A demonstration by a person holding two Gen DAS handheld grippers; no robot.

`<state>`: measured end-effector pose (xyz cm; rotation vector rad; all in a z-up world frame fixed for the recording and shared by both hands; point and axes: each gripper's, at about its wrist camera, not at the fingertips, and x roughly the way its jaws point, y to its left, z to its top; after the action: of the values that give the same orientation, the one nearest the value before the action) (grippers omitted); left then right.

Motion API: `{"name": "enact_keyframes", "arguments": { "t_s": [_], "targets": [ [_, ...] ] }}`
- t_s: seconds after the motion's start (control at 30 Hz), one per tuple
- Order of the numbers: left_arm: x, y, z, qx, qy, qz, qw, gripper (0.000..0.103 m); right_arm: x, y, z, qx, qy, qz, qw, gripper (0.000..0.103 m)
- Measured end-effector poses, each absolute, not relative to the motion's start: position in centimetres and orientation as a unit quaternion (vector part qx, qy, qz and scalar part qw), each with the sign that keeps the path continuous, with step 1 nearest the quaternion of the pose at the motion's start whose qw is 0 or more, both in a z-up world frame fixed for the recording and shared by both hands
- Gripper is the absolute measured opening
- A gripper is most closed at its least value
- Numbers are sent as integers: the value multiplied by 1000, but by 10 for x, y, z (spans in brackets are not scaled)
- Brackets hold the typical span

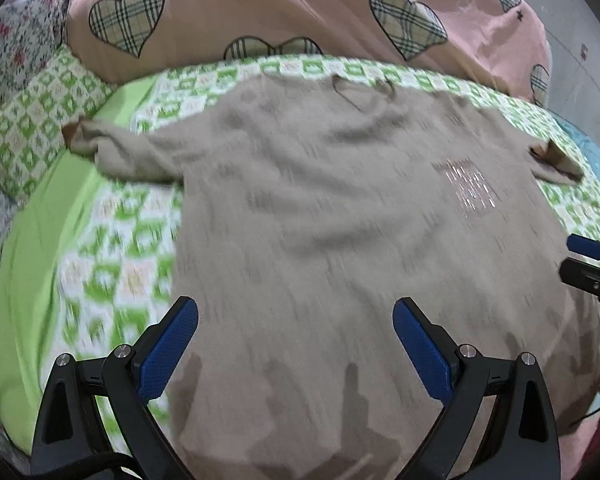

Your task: Fold small clothes

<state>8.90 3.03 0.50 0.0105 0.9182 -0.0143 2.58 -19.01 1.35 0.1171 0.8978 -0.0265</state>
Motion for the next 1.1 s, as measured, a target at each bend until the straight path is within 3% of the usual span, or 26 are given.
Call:
{"name": "enact_keyframes", "arguments": {
  "t_s": [0.57,0.87,0.9,0.93,0.97,1.0,1.03,1.07,1.1],
  "targets": [
    [336,73,33,108,405,-34,907,99,219,-301,61,-7,409,-7,913,103],
    [423,85,5,98,448,-79,885,97,293,-322,31,-35,446,31,894,101],
    [428,88,-2,92,455,-81,882,93,297,-325,26,-34,453,30,890,96],
    [431,90,-8,83,458,-93,880,74,302,-328,19,-33,463,26,885,83],
    [432,90,-13,74,464,-108,876,48,304,-331,15,-32,472,23,881,73],
    [433,89,-15,64,469,-123,873,37,305,-335,10,-28,479,18,877,49],
    [431,87,-17,62,466,-128,873,20,305,-338,6,-27,484,7,875,24],
    [427,85,-16,69,457,-124,878,9,304,-340,5,-21,484,6,875,19],
    [422,82,-14,79,445,-118,884,9,301,-343,8,-9,477,9,879,16]
  ]
}}
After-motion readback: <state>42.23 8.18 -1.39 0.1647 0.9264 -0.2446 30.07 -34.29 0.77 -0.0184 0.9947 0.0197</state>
